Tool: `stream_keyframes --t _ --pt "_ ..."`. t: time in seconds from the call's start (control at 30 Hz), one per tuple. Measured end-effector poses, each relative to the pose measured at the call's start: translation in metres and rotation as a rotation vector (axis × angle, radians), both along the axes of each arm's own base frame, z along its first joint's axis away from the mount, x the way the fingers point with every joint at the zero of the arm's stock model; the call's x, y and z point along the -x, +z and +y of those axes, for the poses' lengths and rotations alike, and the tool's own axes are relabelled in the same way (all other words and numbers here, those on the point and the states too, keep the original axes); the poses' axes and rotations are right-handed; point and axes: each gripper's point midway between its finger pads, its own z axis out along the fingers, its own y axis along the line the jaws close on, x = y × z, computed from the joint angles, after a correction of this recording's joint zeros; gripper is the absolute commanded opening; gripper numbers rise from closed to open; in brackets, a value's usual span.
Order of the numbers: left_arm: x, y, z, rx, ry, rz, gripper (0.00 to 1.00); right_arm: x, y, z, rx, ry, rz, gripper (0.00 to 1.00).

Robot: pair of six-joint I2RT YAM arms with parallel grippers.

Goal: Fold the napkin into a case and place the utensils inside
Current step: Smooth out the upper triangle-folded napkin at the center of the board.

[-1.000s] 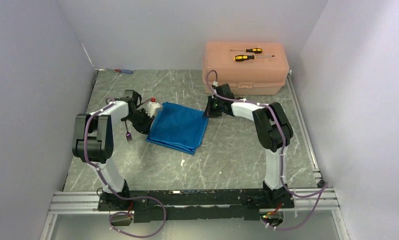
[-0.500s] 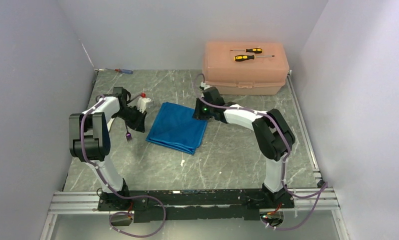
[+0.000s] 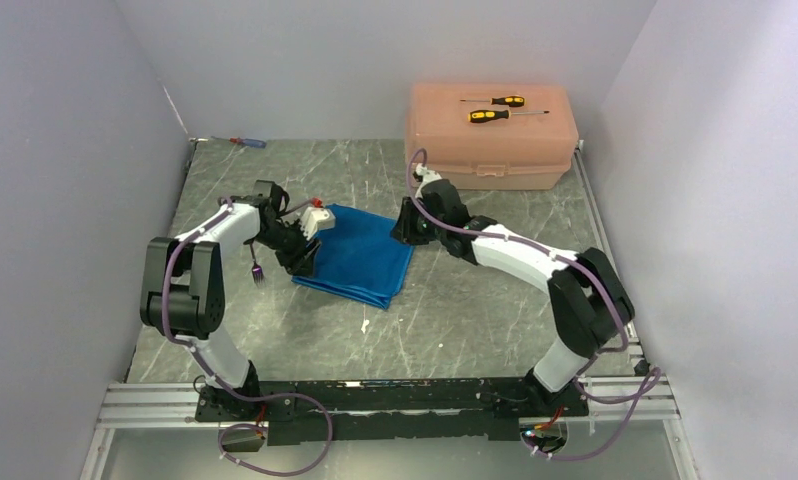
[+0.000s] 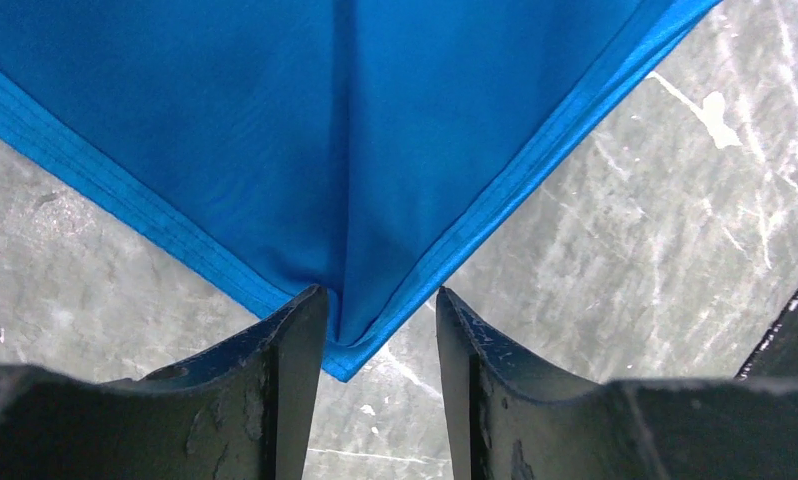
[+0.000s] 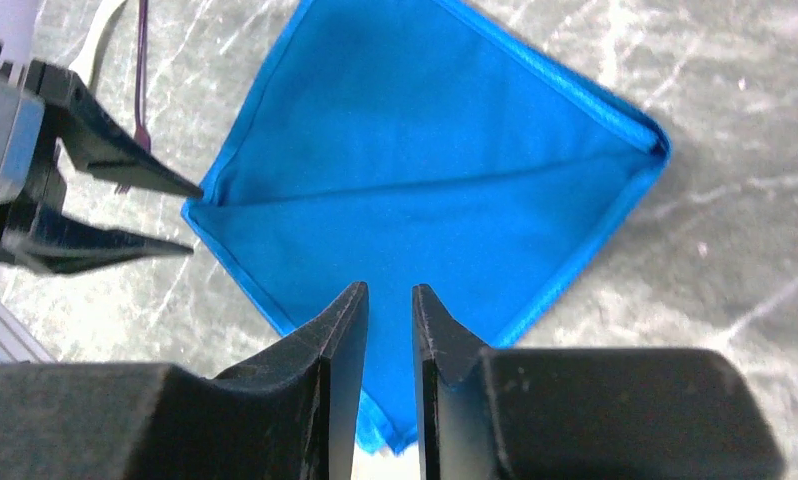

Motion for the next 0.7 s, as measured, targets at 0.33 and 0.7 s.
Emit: stream_keyframes --t 0.33,0.7 --pt "-0.005 -0.017 0.011 -0.060 0.026 0.021 0.39 0.045 -0.017 -0.033 0.002 -0.043 0.061 0.45" --pt "-0.009 -0.017 0.012 -0.069 0.044 0.031 0.03 0.068 -0.032 -0.044 0.005 -0.055 0.106 0.50"
